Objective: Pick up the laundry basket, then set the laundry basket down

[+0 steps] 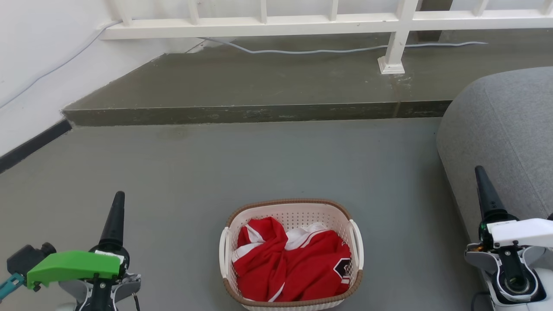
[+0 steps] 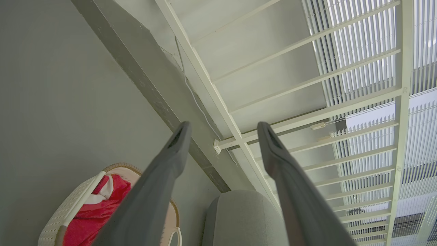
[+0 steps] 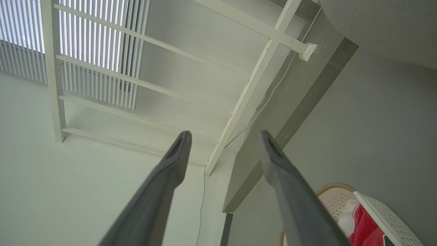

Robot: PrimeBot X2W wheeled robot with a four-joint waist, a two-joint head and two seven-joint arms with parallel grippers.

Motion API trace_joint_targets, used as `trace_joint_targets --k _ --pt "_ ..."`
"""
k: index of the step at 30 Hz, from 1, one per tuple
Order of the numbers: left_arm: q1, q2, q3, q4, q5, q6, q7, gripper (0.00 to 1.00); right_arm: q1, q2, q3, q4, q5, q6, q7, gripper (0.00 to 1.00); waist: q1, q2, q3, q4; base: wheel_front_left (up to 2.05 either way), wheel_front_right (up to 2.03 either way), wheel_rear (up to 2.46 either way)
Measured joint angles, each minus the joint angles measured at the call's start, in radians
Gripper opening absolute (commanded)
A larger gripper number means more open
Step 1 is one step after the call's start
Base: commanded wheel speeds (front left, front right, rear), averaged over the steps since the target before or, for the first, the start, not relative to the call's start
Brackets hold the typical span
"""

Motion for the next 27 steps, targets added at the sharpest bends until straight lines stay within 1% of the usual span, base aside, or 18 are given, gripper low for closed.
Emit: trace_joint_targets --k 2,6,9,12,15,16,20,22,27 --pt "-0.003 0.002 -0.005 -0.008 0.033 0.0 -0.009 1.0 -0.003 -0.006 0.011 -0.005 -0.033 -0.001 -0.006 1.0 0.0 0.0 0.0 0.0 0.0 0.0 0.0" --pt "-0.025 0.011 -0.026 -0.02 0.106 0.0 -0.018 1.0 -0.013 -0.02 0.029 -0.016 -0.105 -0.021 -0.021 1.0 0.0 0.0 0.001 0.001 0.0 0.0 0.0" --pt "-0.03 0.024 -0.038 -0.028 0.164 0.004 -0.033 1.0 -0.018 -0.032 0.046 -0.025 -0.162 -0.027 -0.033 1.0 0.0 0.0 0.001 0.001 0.0 0.0 0.0" --pt "-0.035 0.027 -0.055 -0.039 0.21 0.013 -0.041 1.0 -0.018 -0.039 0.065 -0.029 -0.22 -0.043 -0.043 1.0 0.0 0.0 0.0 0.002 0.0 0.0 0.0" --pt "-0.038 0.026 -0.061 -0.045 0.241 0.02 -0.053 1.0 -0.018 -0.05 0.083 -0.036 -0.269 -0.045 -0.053 1.0 0.0 0.0 0.0 0.002 0.0 0.0 0.0" --pt "-0.039 0.027 -0.064 -0.048 0.265 0.025 -0.054 1.0 -0.018 -0.051 0.089 -0.039 -0.283 -0.053 -0.054 1.0 0.0 0.0 0.0 0.002 0.0 0.0 0.0" --pt "-0.04 0.03 -0.086 -0.059 0.346 0.035 -0.07 1.0 -0.019 -0.054 0.112 -0.045 -0.347 -0.062 -0.07 1.0 0.0 0.0 0.001 0.002 0.0 0.0 0.0" --pt "-0.041 0.033 -0.094 -0.067 0.384 0.037 -0.072 1.0 -0.02 -0.057 0.122 -0.048 -0.38 -0.076 -0.077 1.0 0.0 0.0 0.001 0.002 0.0 0.0 0.0" --pt "-0.042 0.045 -0.122 -0.077 0.48 0.061 -0.092 1.0 -0.021 -0.067 0.147 -0.052 -0.457 -0.09 -0.089 1.0 0.0 0.0 0.002 0.002 0.0 0.0 0.0"
